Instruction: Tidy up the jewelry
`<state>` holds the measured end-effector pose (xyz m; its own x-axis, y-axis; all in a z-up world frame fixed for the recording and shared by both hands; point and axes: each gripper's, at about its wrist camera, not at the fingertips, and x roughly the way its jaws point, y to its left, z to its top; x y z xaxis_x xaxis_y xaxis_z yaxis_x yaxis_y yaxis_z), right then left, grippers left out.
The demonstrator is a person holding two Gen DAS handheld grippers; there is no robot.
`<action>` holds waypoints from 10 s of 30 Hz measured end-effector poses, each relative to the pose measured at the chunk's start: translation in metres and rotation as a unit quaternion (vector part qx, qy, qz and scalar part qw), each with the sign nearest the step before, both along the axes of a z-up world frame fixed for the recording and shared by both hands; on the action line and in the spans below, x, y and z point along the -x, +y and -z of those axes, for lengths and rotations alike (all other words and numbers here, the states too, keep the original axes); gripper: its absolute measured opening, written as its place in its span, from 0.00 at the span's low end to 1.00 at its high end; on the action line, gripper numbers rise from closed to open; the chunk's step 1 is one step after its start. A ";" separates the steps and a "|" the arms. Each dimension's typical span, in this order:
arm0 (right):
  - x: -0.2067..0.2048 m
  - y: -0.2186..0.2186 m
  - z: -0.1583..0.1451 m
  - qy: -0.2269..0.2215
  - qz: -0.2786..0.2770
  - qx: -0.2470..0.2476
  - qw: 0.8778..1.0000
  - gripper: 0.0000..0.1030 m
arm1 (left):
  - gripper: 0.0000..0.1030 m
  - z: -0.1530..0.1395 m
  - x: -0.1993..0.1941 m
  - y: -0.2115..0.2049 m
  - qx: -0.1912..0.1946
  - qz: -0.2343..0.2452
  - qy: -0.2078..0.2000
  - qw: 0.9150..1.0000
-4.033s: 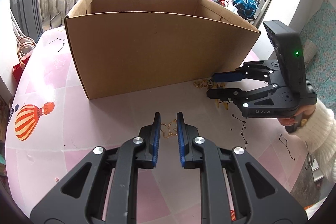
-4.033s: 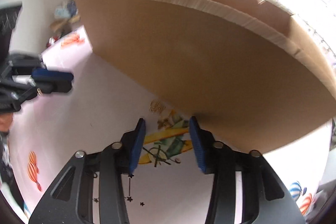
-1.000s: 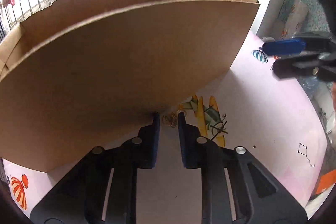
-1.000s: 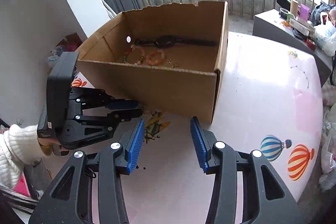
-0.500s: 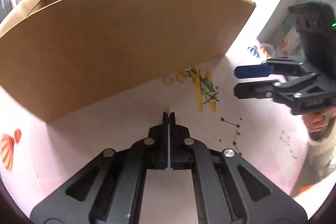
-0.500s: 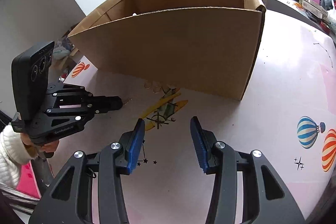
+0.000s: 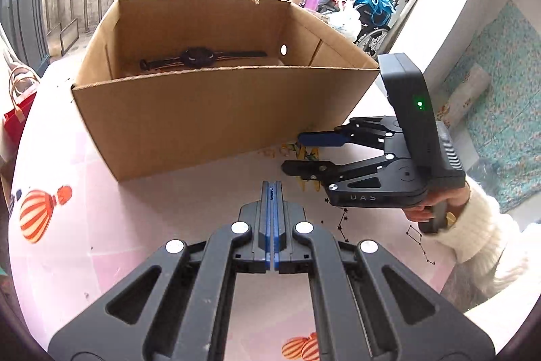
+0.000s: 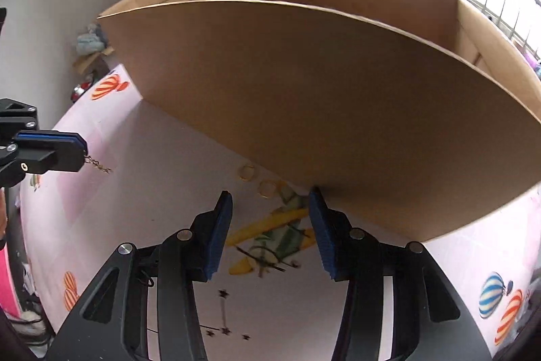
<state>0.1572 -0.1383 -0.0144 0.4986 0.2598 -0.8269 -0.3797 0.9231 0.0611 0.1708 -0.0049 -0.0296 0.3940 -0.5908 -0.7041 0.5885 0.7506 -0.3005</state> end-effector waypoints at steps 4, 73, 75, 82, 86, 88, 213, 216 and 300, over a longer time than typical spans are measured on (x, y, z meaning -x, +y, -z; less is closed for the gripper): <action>0.007 0.001 0.002 -0.022 0.010 0.011 1.000 0.38 | 0.00 -0.008 0.002 0.014 0.009 -0.005 0.000 1.000; -0.209 -0.006 0.001 0.248 0.073 0.143 0.955 0.10 | 0.13 -0.094 -0.132 -0.025 -0.081 -0.009 0.033 0.996; -0.211 -0.005 0.004 0.255 0.075 0.155 0.951 0.17 | 0.13 -0.096 -0.098 -0.009 -0.052 0.011 0.043 0.998; -0.193 -0.004 -0.038 0.177 0.085 0.114 0.974 0.38 | 0.17 -0.063 -0.021 -0.023 -0.040 0.038 -0.019 0.998; -0.157 -0.018 -0.086 0.098 0.107 0.061 0.988 0.38 | 0.24 -0.021 0.003 -0.063 -0.121 0.073 -0.105 0.984; -0.131 -0.023 -0.105 0.059 0.104 0.032 0.992 0.38 | 0.26 -0.002 -0.001 -0.078 -0.138 0.085 -0.103 0.981; 0.231 -0.052 -0.113 -0.172 0.174 -0.053 0.968 0.38 | 0.42 -0.108 0.168 0.094 -0.114 -0.221 -0.147 0.957; 0.237 -0.039 -0.113 -0.176 0.174 -0.078 0.966 0.38 | 0.48 -0.107 0.190 0.076 -0.087 -0.200 -0.156 0.963; 0.240 -0.007 -0.111 -0.146 0.256 -0.016 0.955 0.89 | 0.87 -0.102 0.222 0.042 -0.133 -0.298 -0.110 0.939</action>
